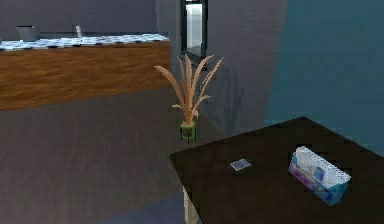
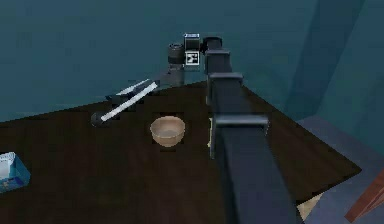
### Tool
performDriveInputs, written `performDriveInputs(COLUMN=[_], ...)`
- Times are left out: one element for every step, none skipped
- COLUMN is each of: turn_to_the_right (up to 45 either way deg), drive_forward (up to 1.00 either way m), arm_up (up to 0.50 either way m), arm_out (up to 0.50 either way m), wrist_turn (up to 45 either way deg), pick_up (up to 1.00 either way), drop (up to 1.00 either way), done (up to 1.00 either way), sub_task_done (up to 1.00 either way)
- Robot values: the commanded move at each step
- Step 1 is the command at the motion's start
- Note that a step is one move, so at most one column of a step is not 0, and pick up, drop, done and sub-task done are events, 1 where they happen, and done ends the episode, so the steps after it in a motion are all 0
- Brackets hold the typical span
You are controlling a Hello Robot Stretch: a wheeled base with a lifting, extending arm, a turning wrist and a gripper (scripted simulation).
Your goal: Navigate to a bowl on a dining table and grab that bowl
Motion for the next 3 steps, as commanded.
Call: performDriveInputs(turn_to_the_right=[0.0, 0.0, 0.0], drive_forward=[0.0, 0.0, 0.0], arm_up=[0.0, 0.0, -0.28], arm_out=[0.0, 0.0, 0.0], wrist_turn=[45.0, 21.0, 0.0], pick_up=[0.0, 0.0, 0.0], drop=[0.0, 0.0, 0.0], done=[0.0, 0.0, 0.0], sub_task_done=[0.0, 0.0, 0.0])
